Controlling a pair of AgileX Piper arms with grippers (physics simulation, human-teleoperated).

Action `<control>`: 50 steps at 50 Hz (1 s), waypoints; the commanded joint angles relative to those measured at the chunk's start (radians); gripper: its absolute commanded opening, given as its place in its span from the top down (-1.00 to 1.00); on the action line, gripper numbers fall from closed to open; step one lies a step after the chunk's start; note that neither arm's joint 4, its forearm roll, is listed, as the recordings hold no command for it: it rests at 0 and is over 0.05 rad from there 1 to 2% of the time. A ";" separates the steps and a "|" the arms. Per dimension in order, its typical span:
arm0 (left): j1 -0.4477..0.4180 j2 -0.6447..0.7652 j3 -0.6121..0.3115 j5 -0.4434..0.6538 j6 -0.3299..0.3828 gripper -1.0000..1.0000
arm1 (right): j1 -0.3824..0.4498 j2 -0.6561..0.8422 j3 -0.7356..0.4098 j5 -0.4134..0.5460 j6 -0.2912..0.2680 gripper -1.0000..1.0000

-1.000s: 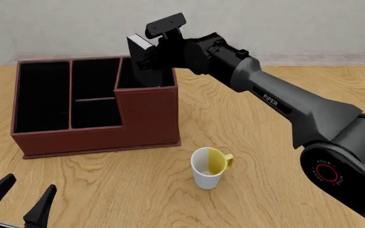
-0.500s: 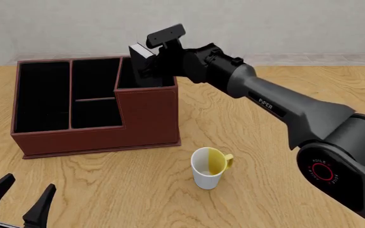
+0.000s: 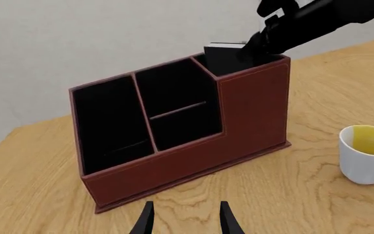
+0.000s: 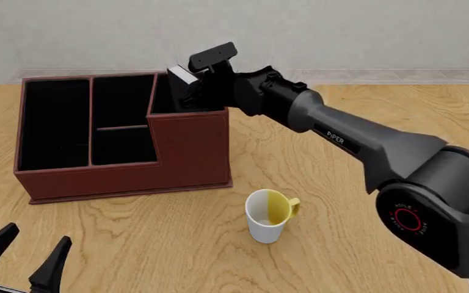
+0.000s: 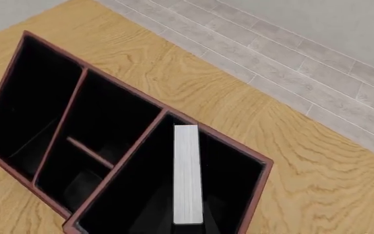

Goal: Pick up the book and place it in the right compartment of the caddy.

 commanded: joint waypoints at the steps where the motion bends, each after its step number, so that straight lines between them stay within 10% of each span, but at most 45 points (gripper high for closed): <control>1: -0.001 0.000 0.000 0.001 0.001 -1.00 | 0.002 -0.004 -0.009 -0.011 0.023 1.00; 15: -0.002 0.000 0.000 -0.001 0.001 -1.00 | -0.003 -0.001 -0.018 -0.006 0.020 1.00; 16: -0.002 0.000 0.000 -0.001 0.001 -1.00 | -0.001 -0.002 -0.017 -0.006 0.017 -1.00; 50: -0.005 0.000 0.000 -0.016 -0.002 -1.00 | -0.018 -0.122 -0.036 0.034 0.035 -1.00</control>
